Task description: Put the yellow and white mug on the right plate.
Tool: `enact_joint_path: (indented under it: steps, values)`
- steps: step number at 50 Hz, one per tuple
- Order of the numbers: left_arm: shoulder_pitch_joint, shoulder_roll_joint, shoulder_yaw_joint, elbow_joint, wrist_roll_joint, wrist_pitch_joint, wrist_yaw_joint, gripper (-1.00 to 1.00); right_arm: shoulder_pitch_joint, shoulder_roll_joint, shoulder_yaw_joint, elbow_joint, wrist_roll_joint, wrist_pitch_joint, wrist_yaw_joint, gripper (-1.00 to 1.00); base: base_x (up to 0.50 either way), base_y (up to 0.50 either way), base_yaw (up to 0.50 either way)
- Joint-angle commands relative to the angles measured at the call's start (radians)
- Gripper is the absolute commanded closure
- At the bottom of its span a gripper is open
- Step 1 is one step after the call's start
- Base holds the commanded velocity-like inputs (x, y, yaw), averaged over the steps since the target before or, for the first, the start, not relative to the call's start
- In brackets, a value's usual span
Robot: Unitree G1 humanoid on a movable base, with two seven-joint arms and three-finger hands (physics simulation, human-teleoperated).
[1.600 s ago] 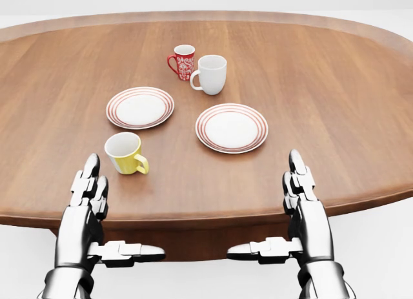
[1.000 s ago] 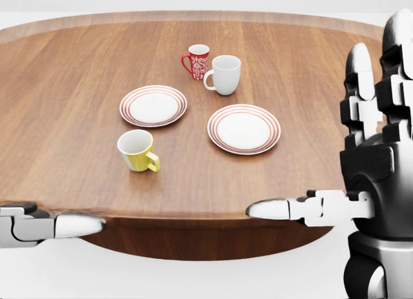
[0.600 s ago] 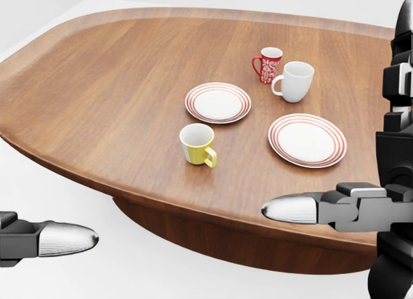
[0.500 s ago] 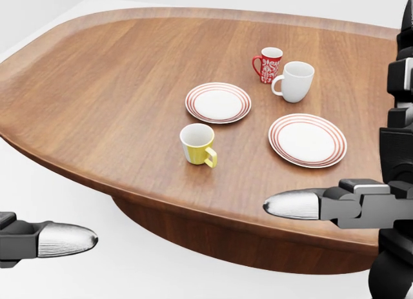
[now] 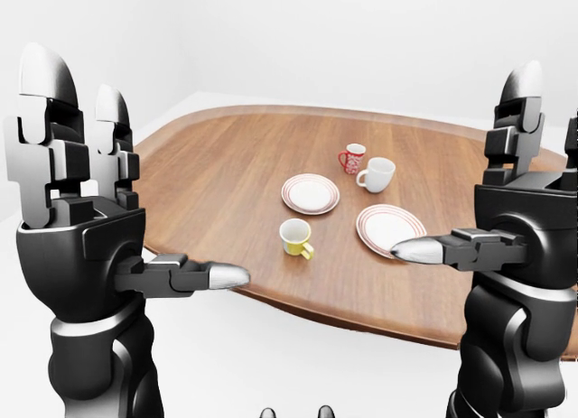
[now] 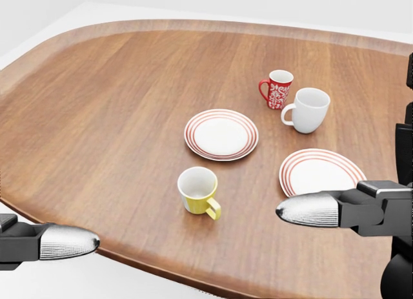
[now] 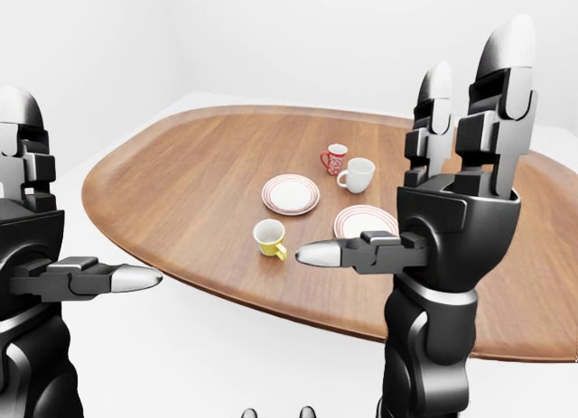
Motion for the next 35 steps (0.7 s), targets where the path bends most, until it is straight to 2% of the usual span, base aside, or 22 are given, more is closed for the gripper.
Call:
enact_joint_path:
  steps: [1, 14, 31, 35]
  values:
    - [-0.003, 0.001, 0.003, 0.000, 0.002, 0.000, -0.003, -1.00, 0.011, -0.002, 0.012, 0.002, -0.007, 0.000, 0.004, -1.00, 0.48, 0.14, 0.00]
    - [-0.005, 0.001, 0.001, -0.008, 0.003, 0.000, -0.002, -1.00, 0.022, -0.009, 0.045, 0.028, -0.067, 0.000, 0.020, -1.00, 0.46, 0.14, 0.00]
    - [-0.004, 0.001, 0.000, -0.009, 0.002, 0.000, -0.006, -1.00, 0.046, 0.017, 0.060, 0.026, -0.114, 0.000, 0.067, -1.00, 0.00, 0.00, 0.00]
    - [-0.008, 0.002, 0.002, -0.014, 0.001, 0.000, -0.006, -1.00, 0.046, 0.036, 0.027, -0.017, -0.048, 0.000, 0.080, -1.00, 0.10, 0.03, 0.00]
